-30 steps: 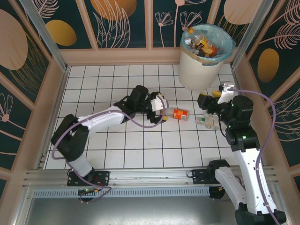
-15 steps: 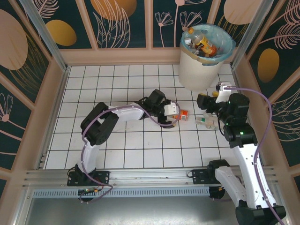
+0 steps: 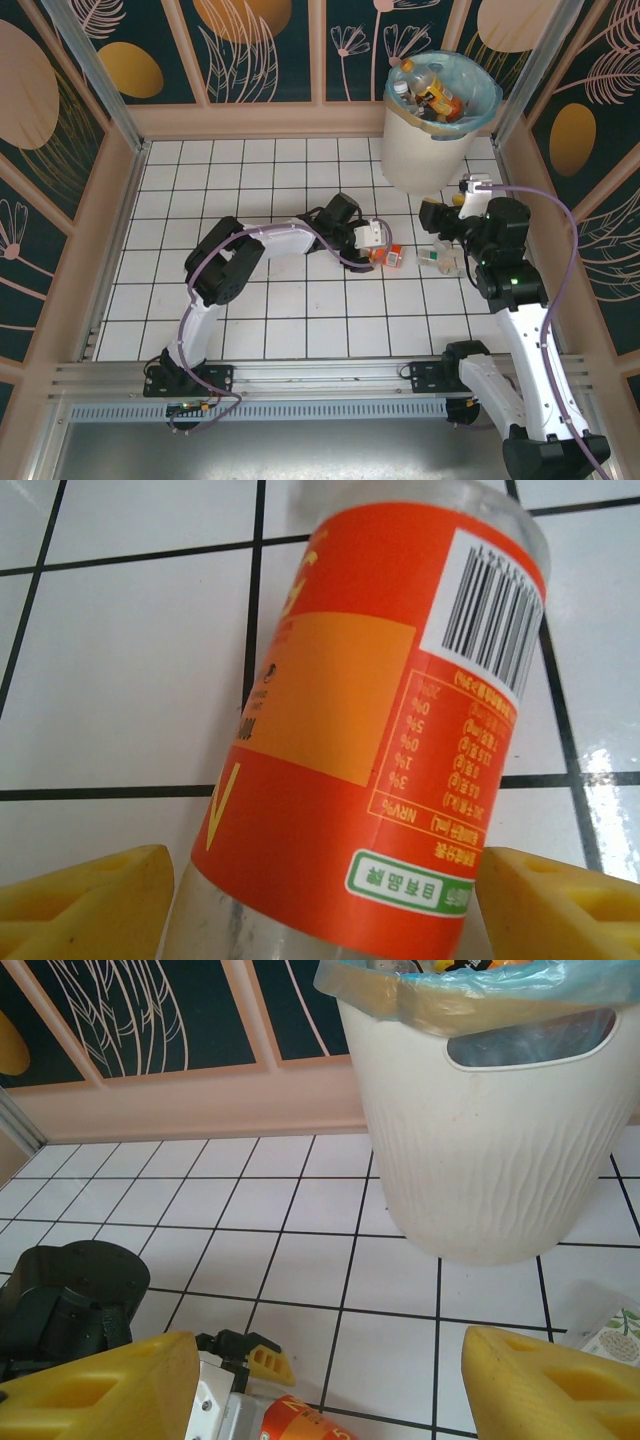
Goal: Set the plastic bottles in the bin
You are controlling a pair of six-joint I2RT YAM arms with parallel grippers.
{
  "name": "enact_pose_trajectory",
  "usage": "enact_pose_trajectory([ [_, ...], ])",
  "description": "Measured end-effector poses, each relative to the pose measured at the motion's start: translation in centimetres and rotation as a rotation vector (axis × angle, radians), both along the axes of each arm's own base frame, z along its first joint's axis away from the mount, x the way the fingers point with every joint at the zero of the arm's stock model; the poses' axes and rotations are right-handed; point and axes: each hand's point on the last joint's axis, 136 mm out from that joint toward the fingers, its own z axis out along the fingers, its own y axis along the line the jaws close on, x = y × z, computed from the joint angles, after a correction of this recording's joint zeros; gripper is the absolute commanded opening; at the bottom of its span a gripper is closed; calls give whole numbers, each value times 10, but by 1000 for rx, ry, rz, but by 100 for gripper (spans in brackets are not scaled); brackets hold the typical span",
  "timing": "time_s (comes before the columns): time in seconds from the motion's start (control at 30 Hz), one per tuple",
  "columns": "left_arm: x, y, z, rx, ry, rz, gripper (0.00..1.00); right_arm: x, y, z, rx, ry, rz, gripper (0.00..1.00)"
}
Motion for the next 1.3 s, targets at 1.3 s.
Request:
enact_pose_trajectory([
  [1.3, -69, 84, 307, -853, 60, 317, 45, -16, 84, 89, 489, -70, 371, 74],
])
